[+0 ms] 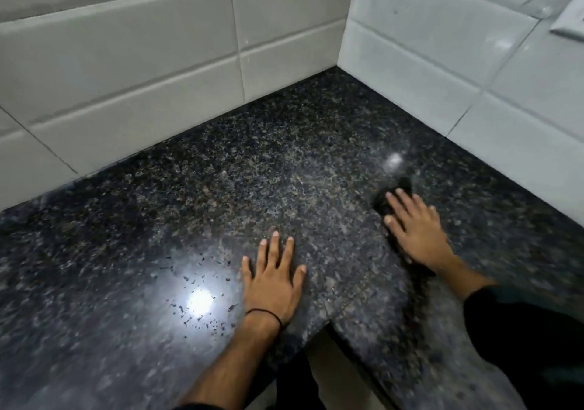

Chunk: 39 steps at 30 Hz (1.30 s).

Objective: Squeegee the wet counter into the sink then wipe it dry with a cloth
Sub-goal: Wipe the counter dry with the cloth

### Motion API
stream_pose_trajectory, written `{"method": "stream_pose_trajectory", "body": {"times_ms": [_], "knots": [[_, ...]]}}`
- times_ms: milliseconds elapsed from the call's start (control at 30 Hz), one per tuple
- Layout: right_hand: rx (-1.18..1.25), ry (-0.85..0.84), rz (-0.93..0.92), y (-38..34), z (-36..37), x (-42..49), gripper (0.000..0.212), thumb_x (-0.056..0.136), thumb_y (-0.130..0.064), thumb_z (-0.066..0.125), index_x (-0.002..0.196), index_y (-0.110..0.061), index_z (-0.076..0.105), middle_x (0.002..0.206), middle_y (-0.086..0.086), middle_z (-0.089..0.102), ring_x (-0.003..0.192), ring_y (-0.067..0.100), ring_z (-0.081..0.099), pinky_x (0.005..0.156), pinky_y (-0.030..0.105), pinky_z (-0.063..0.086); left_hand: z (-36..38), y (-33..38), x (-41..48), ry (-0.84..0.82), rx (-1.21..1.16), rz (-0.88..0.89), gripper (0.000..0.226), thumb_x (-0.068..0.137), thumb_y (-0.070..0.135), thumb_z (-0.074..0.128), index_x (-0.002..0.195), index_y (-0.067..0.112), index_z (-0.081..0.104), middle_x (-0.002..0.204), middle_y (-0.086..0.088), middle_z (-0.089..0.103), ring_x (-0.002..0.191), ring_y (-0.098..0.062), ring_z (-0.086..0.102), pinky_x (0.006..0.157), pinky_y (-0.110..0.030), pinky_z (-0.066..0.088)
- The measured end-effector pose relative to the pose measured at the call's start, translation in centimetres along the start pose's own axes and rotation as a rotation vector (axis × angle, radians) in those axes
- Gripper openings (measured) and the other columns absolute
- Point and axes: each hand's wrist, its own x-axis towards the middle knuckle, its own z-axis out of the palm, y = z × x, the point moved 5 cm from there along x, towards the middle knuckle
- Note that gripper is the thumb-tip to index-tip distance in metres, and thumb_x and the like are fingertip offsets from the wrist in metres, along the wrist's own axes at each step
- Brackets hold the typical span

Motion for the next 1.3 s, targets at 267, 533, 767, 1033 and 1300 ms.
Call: {"method": "stream_pose_trajectory", "body": {"times_ms": [267,533,767,1033,1300], "knots": [[0.052,0.094,0.093,-9.5,1.7,-7.9,0.059,0.102,-0.053,0.026,0.158,-0.034,0.019,0.164,-0.004,0.021,0.15,0.03,0.02,0.118,0.055,0.017,0.9,0.0,-0.2,-0.046,-0.002,0.003,0.067,0.096,0.066,0.013,0.152,0.042,-0.014,0.16,0.012,-0.027,0.148,-0.016,-0.023,0.117,-0.052,-0.013],[-0.029,-0.052,-0.439,-4.8,1.4,-15.4,0.056,0.102,-0.059,0.024,0.155,-0.047,0.011,0.165,-0.019,0.005,0.153,0.015,0.007,0.122,0.043,0.008,0.6,0.2,-0.2,-0.079,-0.004,0.008,0.069,0.095,0.068,0.013,0.153,0.042,-0.013,0.16,0.011,-0.027,0.148,-0.017,-0.024,0.116,-0.053,-0.014],[0.104,0.056,0.458,-0.6,0.8,-11.2,0.062,0.102,-0.055,0.027,0.158,-0.032,0.017,0.166,-0.002,0.015,0.151,0.032,0.01,0.12,0.058,0.01,0.5,0.1,-0.2,-0.108,-0.024,0.016,0.07,0.094,0.07,0.015,0.153,0.042,-0.012,0.16,0.011,-0.027,0.148,-0.016,-0.024,0.117,-0.054,-0.014],[0.053,-0.058,-0.437,-11.8,3.3,-14.4,0.062,0.101,-0.064,0.027,0.157,-0.044,0.008,0.165,-0.018,0.004,0.153,0.018,0.006,0.121,0.048,0.009,-1.2,0.3,0.0,-0.056,-0.031,0.033,0.068,0.096,0.059,0.037,0.155,0.04,0.01,0.165,0.011,-0.006,0.152,-0.017,-0.003,0.119,-0.053,0.005],[0.098,-0.022,0.109,5.7,-0.5,2.5,0.059,0.101,-0.059,0.026,0.157,-0.039,0.019,0.165,-0.009,0.014,0.152,0.027,0.012,0.12,0.055,0.012,-5.7,2.6,6.7,0.076,-0.013,0.003,0.029,0.094,0.039,0.046,0.099,0.017,0.065,0.112,-0.005,0.062,0.104,-0.03,0.06,0.083,-0.04,0.05]]}}
